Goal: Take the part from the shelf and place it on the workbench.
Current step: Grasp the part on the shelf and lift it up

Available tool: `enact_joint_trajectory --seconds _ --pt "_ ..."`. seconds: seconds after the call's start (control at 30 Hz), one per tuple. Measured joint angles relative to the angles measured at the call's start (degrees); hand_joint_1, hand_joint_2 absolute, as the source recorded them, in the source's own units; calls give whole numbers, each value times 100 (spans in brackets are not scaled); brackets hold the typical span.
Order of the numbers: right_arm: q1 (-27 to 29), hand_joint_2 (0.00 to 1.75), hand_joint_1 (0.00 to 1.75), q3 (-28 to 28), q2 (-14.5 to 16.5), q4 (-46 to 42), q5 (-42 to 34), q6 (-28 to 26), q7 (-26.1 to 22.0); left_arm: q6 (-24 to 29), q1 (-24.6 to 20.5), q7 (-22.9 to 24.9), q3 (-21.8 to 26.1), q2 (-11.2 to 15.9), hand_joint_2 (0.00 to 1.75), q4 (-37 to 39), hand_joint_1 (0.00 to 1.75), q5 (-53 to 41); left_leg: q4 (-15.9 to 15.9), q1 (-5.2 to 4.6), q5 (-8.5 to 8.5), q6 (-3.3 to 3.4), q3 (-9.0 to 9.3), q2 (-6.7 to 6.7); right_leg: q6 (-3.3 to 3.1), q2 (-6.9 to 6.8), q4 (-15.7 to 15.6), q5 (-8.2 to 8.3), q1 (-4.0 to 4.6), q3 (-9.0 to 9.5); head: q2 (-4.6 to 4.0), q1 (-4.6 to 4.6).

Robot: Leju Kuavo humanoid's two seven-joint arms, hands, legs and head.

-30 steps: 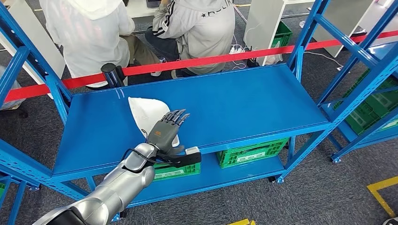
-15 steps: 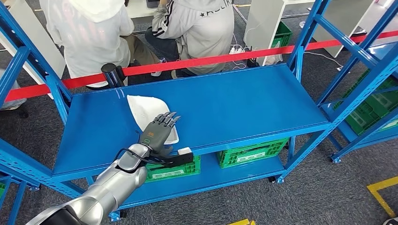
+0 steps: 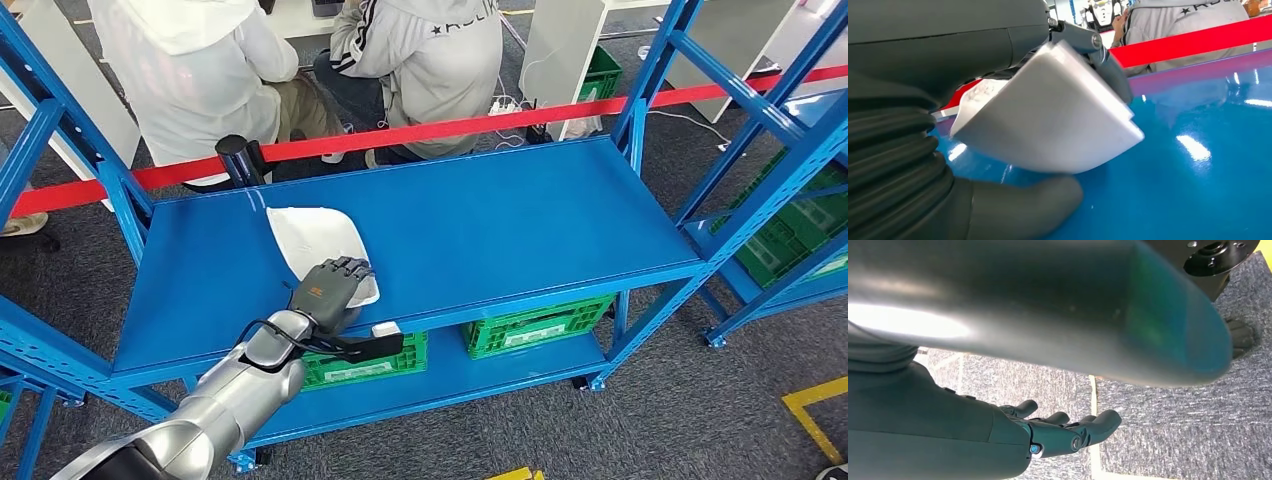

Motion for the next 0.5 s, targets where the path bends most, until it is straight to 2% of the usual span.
enact_joint_trajectory --seconds 0.5 --pt "-14 0 0 0 0 0 30 -5 7 91 13 -86 0 34 175 17 175 -47 0 0 -1 0 1 0 0 0 0 0 0 -1 0 0"
